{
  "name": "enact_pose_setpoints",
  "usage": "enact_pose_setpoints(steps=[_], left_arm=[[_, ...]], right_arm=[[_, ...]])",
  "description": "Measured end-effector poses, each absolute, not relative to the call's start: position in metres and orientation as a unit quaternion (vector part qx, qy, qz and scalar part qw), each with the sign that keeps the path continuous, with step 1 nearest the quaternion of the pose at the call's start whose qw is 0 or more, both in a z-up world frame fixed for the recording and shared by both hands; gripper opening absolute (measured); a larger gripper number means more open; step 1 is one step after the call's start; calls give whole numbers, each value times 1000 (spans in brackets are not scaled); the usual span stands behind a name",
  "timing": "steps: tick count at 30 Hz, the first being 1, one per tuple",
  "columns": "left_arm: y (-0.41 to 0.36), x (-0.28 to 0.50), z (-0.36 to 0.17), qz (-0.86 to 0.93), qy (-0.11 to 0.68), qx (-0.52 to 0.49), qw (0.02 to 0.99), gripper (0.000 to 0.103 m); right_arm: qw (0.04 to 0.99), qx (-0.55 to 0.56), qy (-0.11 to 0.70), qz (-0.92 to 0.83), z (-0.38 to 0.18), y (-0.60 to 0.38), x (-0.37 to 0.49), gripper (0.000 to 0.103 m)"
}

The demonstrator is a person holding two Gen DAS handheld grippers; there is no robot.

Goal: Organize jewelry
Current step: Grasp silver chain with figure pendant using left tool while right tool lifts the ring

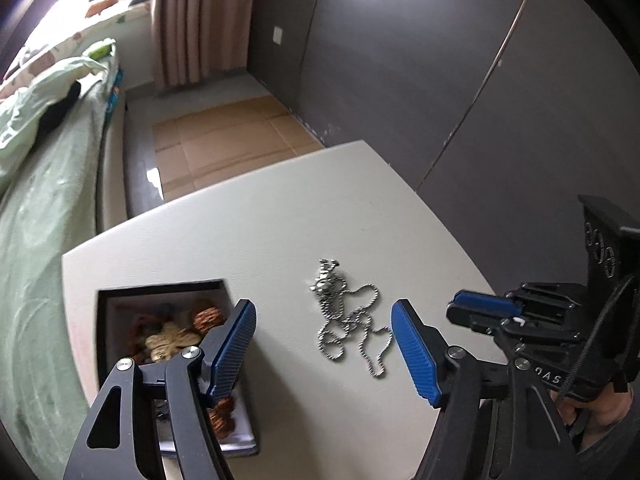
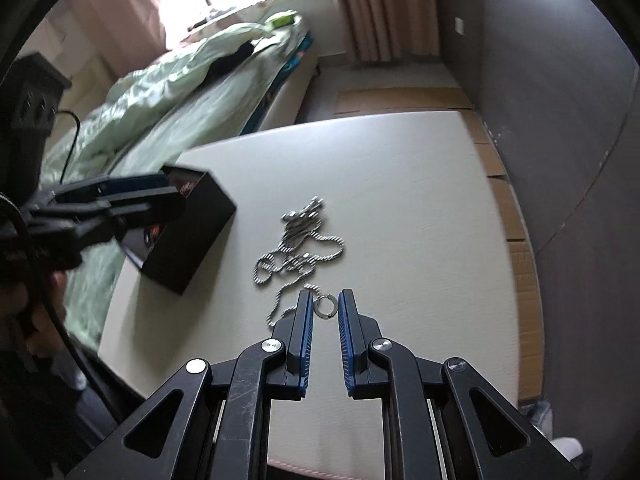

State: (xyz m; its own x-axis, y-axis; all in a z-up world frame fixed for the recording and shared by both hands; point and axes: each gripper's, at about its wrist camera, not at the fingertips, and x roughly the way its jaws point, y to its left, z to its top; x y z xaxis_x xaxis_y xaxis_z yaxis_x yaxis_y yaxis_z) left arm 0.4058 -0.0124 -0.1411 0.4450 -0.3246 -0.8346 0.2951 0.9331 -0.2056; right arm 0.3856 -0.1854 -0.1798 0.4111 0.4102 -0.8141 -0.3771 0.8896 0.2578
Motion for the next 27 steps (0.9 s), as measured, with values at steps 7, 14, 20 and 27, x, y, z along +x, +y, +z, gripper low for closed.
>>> enact_pose_setpoints(steps=[7,14,20,27], left_arm=[[-30,434,-163,-170,543,-6,822,58],[-46,451,-185,-146,572,22,807,51],[-54,460,-207,-135,591,36,795,45],[-67,454,-211,-123,583,77,800,21]], right_arm=[[848,65,480,215,-176,-213,395,14],[853,87,470,210,-168,-227,396,14],[855,108,466,200,-167,-239,397,14],[858,111,459,203,-159,-238,394,14]])
